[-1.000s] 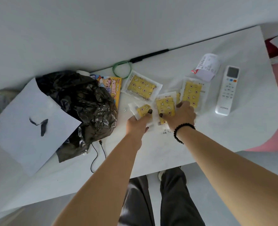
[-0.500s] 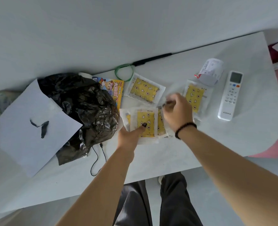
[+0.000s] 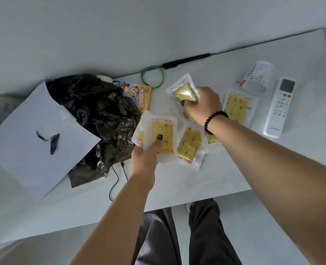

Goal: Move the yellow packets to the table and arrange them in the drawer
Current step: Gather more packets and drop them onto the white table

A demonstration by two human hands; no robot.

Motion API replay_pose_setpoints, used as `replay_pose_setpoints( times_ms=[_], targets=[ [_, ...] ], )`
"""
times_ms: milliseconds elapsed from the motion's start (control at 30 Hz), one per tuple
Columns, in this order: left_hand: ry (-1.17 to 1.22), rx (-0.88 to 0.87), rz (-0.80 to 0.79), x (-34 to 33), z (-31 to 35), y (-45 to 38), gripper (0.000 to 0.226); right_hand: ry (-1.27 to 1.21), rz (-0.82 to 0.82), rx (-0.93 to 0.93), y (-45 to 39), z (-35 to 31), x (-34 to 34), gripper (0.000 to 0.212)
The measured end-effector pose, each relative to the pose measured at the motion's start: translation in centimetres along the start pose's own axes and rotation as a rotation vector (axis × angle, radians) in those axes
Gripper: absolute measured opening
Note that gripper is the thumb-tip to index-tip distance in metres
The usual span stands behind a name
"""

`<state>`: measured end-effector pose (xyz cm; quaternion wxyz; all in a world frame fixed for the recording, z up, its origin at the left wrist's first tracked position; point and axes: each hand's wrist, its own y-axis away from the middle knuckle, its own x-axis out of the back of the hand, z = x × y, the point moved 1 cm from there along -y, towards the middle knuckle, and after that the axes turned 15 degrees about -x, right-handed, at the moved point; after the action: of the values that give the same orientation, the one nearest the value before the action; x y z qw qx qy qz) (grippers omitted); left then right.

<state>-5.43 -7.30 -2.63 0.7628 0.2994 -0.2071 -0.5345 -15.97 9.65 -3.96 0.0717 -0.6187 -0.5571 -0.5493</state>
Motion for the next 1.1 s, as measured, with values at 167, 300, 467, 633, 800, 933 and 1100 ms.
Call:
replay_pose_setpoints(
  times_ms=[167,300,467,633,800,933,1100],
  targets=[
    [-0.027,-0.03,-0.023,-0.4,0.5,-0.6,0.025,-0.41,0.181,-0.409,1.5,7.2,3.5,0.04],
    [-0.152,-0.072,-0.109,-0.9,0.6,-0.9,0.021,-0.152,0.139,-0.655,0.9,9.4,3.8,0.044],
    [-0.459,-0.102,-0.179,-2.2,-0.6,-1.0,0.024,-0.252,0.095,-0.653,-0.5,8.8,4.6,0.033],
    [-0.719,-0.165,-0.196,-4.2,-1.6,0.2,0.03,-0.358,0.065,-0.555,0.0,9.6,6.8,0.022],
    [-0.822,-0.236,-0.193,-5.9,-1.5,1.0,0.023,-0.46,0.195,-0.461,2.7,12.4,9.1,0.023],
    [-0.839,-0.208,-0.197,-6.2,-1.5,0.7,0.022,-0.586,0.2,-0.475,5.4,14.5,9.4,0.02],
    [-0.747,-0.181,-0.158,-5.7,-1.2,0.8,0.023,-0.662,0.144,-0.506,6.1,14.7,8.1,0.031]
  ],
)
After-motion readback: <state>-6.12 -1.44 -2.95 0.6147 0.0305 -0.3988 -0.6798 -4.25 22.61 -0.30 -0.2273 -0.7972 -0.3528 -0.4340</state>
